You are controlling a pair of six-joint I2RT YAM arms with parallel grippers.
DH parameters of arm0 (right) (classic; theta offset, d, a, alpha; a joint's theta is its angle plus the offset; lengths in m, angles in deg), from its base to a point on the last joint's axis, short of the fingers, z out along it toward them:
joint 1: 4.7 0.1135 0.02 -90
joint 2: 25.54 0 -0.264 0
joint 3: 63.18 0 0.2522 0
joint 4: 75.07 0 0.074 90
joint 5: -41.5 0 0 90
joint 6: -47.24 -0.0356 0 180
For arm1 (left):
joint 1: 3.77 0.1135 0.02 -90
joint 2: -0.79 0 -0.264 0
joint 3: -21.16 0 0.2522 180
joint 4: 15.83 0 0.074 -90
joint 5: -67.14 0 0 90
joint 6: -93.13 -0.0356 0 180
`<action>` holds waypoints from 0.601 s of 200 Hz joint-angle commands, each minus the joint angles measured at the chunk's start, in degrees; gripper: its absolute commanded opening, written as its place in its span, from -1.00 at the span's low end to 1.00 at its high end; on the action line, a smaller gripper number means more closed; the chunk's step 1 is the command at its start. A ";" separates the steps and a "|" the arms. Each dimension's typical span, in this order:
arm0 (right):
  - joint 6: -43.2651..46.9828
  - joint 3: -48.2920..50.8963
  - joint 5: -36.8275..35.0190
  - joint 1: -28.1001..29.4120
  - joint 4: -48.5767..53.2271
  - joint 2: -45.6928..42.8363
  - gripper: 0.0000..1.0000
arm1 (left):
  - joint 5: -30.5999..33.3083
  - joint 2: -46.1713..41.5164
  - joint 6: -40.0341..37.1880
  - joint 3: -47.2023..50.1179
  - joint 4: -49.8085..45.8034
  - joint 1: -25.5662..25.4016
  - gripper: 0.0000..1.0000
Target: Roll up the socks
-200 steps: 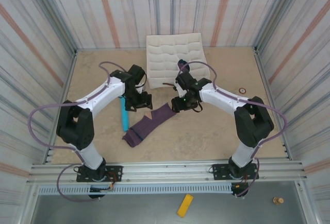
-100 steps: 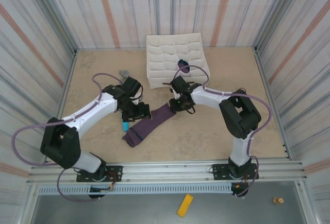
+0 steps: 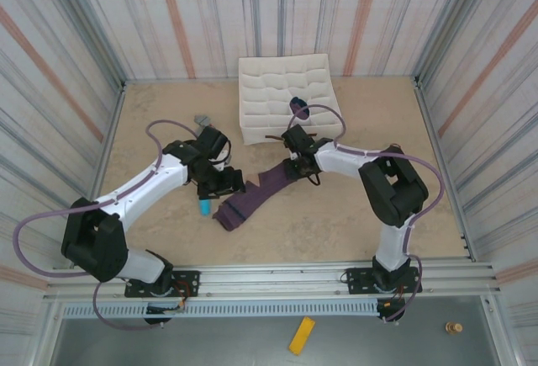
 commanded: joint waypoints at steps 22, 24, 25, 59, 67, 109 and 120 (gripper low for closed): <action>5.08 1.29 -0.98 -8.92 2.88 -1.06 -0.69 | -1.00 2.25 1.08 -0.30 1.33 -0.07 0.69; 4.97 1.29 -0.72 -9.31 2.81 -1.14 -0.70 | -0.99 2.39 1.15 -0.26 1.38 -0.03 0.69; 4.95 1.24 -0.54 -9.53 2.78 -1.17 -0.69 | -0.95 2.42 1.16 -0.29 1.40 -0.03 0.69; 5.19 -2.41 -0.41 -11.58 6.40 -0.64 -0.46 | -1.00 3.83 2.16 0.31 2.12 -0.06 0.69; 5.19 -3.37 -0.80 -11.60 7.48 -0.22 -0.27 | -0.92 4.40 2.72 0.63 2.21 0.04 0.69; 4.07 -2.20 0.35 -10.42 8.58 -6.56 0.63 | -3.66 7.65 6.69 1.92 6.02 0.77 0.71; 4.19 -1.93 0.83 -8.98 9.70 -9.07 0.71 | -4.02 9.08 7.12 1.42 6.82 1.01 0.71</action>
